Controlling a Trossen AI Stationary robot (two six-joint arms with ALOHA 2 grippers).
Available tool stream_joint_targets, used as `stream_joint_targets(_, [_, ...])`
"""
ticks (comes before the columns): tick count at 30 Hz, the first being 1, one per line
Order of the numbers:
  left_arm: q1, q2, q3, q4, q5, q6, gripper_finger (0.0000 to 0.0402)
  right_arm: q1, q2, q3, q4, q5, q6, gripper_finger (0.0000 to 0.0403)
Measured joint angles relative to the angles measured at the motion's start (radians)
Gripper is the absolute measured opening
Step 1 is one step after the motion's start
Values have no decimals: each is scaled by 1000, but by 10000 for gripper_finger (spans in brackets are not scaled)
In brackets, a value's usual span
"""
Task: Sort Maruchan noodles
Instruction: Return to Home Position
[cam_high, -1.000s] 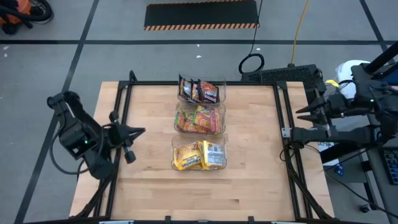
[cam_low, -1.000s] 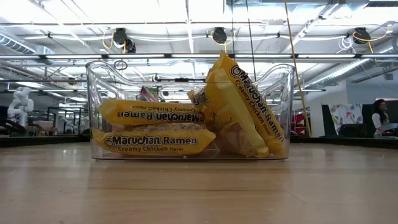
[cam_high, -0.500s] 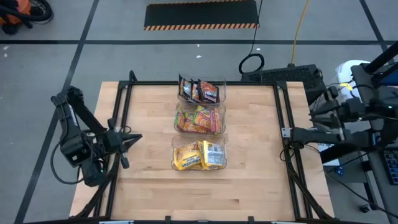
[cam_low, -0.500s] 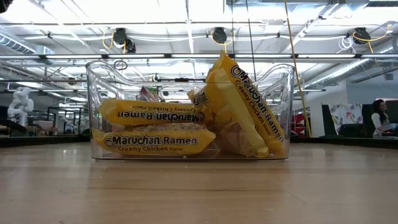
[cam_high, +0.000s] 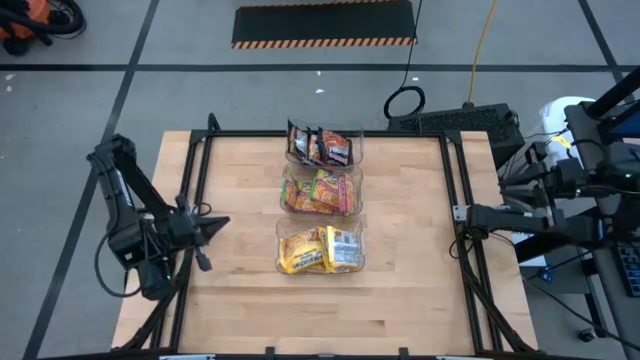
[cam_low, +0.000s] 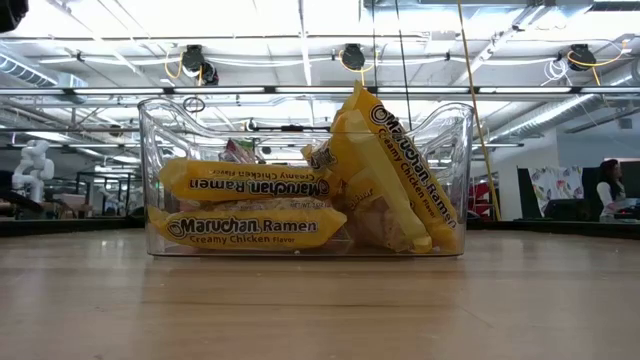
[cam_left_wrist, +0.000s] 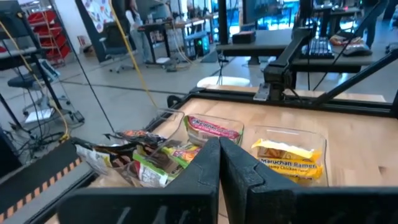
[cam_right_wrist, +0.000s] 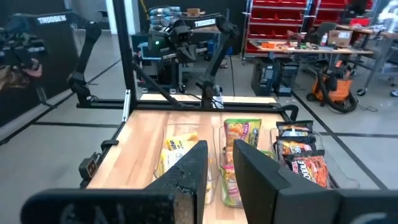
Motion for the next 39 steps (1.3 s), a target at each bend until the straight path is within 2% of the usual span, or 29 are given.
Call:
stream_joint_targets(10, [34,-19,-120,191,-51,30,7,-3,0,0,25,22,40,70])
stream_joint_targets(16, [74,-20,-120,189,-51,85,7,-3,0,-18,31,22,37,70])
stream_joint_targets(22, [112,-20,-120,179,-50,127,7,-3,-23,-119,39,22,24,70])
stream_joint_targets(28, [134,-20,-127,155,-49,119,7,-3,-125,-273,219,-7,40,70])
stream_joint_targets(31, [138,-20,-163,155,-49,84,7,-2,-175,-336,288,-9,64,70])
stream_joint_targets(39, [138,-22,-315,176,-68,-121,7,-2,-236,-436,316,-9,96,70])
